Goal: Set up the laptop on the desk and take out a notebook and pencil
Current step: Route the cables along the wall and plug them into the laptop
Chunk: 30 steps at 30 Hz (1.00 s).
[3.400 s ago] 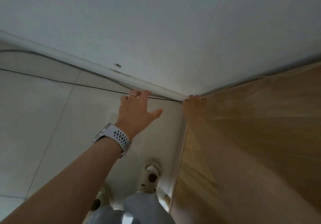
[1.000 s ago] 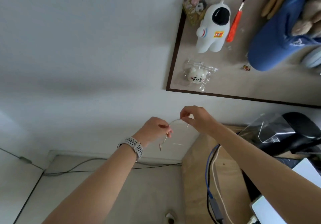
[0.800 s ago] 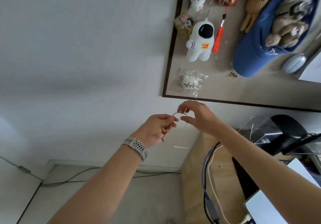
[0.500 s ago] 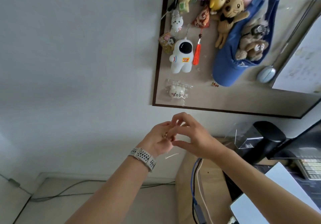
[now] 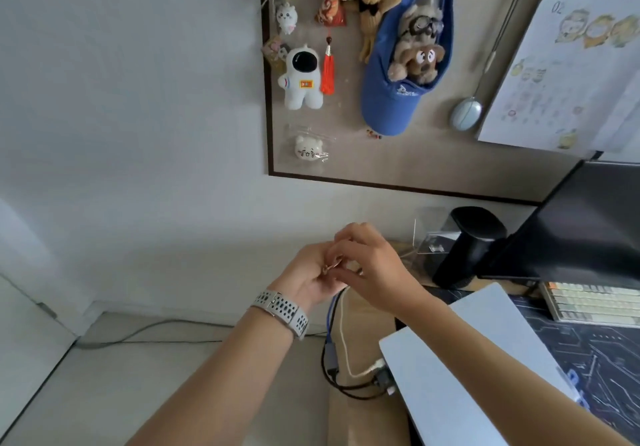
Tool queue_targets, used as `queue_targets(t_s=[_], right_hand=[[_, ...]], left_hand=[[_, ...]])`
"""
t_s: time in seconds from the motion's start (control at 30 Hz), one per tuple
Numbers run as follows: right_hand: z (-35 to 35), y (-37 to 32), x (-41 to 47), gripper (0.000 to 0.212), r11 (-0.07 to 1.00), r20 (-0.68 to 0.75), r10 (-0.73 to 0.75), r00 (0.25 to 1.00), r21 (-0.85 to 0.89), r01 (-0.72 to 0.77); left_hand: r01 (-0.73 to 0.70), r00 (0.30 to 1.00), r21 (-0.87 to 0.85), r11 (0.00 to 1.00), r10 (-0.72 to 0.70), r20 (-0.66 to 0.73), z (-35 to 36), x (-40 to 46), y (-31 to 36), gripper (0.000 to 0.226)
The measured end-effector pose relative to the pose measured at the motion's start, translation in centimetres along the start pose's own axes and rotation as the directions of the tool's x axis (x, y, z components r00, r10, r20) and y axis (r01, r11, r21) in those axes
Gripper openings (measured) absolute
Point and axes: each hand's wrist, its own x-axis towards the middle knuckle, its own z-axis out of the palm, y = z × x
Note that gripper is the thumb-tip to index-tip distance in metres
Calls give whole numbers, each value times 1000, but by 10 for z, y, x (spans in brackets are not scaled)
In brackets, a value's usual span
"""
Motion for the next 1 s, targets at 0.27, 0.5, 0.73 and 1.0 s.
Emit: queue_targets(t_s=[0.27, 0.5, 0.73, 1.0], right_hand=[[-21, -18, -79, 6, 814, -5, 381, 925, 476, -333], [-17, -37, -111, 6, 642, 0, 559, 829, 632, -433], [1, -86, -145, 7, 552, 5, 671, 741, 665, -504], [33, -124, -195, 12, 269, 146, 827, 543, 745, -610]], left_hand=[[-262, 942, 286, 922, 308, -131, -5, -57, -71, 32], [-452, 838, 656, 605, 541, 78, -3, -90, -98, 26], [-438, 870, 622, 650, 481, 110, -37, -113, -129, 18], [-289, 929, 554, 781, 368, -35, -67, -128, -174, 19]])
